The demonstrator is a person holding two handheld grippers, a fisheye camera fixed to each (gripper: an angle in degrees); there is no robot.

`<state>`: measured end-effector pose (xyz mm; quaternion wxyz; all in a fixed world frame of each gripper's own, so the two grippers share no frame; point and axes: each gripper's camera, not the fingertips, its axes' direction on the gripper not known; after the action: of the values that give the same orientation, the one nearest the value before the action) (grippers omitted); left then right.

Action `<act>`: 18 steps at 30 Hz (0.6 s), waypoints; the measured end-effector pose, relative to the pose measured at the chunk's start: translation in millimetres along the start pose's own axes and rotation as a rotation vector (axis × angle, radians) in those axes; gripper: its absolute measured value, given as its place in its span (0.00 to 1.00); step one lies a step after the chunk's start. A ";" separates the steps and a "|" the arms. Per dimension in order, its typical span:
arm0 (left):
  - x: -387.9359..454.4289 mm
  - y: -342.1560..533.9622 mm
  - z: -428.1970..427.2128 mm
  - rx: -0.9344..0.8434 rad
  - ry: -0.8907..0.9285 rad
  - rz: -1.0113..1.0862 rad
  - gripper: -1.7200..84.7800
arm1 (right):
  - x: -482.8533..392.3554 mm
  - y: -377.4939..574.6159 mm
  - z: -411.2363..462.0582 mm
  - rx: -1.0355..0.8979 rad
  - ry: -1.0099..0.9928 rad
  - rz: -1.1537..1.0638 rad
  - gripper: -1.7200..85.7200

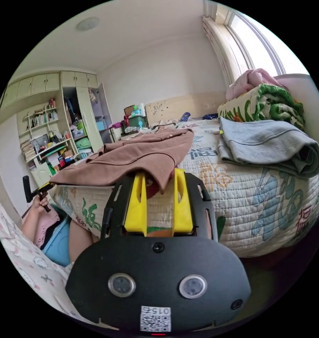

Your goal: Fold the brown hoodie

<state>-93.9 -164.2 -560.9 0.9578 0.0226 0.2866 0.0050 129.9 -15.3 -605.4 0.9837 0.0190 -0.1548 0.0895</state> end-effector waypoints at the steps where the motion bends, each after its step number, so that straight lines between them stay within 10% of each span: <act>1: -9.6 6.7 -9.5 0.038 0.040 -0.018 0.11 | 8.4 -3.7 5.3 0.007 -0.032 0.043 0.15; 18: -28.2 27.6 -21.9 -0.012 -0.068 -0.077 0.03 | -63.1 -20.6 65.6 -0.222 0.469 -0.484 0.06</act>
<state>-129.4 -136.4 -562.5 0.9665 0.0059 0.2548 -0.0307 54.8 -50.6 -562.5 0.9813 -0.0729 0.0755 -0.1613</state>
